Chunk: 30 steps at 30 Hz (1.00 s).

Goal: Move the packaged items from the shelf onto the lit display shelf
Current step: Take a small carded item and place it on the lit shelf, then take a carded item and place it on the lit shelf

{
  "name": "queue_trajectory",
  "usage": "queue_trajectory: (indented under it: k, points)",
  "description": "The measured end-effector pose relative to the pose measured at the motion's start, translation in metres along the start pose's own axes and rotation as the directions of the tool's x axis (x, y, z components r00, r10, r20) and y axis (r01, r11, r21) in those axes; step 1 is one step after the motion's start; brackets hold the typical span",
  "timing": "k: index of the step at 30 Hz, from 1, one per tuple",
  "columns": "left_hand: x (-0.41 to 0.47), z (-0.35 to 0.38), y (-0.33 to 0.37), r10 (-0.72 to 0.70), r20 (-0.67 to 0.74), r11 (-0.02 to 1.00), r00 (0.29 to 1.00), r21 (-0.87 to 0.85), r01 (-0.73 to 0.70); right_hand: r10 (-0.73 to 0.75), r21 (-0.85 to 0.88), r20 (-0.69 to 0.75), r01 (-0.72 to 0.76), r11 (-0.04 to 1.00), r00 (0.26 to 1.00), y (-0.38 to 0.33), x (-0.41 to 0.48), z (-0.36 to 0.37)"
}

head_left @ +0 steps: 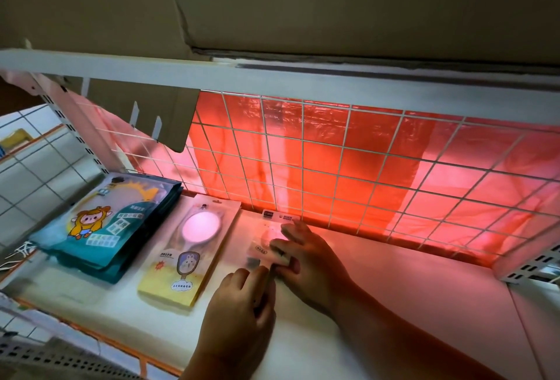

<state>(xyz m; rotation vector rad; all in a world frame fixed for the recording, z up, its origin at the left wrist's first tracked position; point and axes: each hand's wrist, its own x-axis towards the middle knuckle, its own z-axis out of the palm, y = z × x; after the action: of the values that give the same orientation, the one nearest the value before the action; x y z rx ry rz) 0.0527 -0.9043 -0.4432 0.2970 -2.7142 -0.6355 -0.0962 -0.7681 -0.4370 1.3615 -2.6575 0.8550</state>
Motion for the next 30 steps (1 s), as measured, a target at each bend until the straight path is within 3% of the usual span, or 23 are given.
queue_trajectory:
  k: [6, 11, 17, 23, 30]
  points:
    - [0.003, -0.001, -0.008, 0.019, 0.020, 1.000, 1.000, -0.011, -0.019, 0.021, 0.064, -0.031, -0.019, 0.998, 0.999, -0.001, -0.002, -0.002]
    - [0.006, -0.015, -0.005, 0.026, -0.036, 0.996, 0.999, -0.079, -0.029, 0.072, 0.021, -0.082, -0.071, 0.997, 0.994, -0.027, -0.009, -0.024]
    - [0.045, -0.085, 0.028, 0.239, -0.164, 0.953, 0.957, -0.151, -0.264, 0.108, -0.042, -0.250, -0.122, 0.992, 0.962, -0.074, -0.015, -0.088]
    - [0.071, -0.149, 0.087, 0.523, -0.247, 0.791, 0.816, -0.216, -0.572, 0.156, -0.073, -0.412, -0.203, 0.976, 0.898, -0.114, -0.046, -0.159]
    - [0.071, -0.190, 0.193, 0.724, -0.342, 0.547, 0.599, -0.245, -0.801, 0.133, -0.211, -0.555, -0.294, 0.932, 0.821, -0.163, -0.111, -0.259]
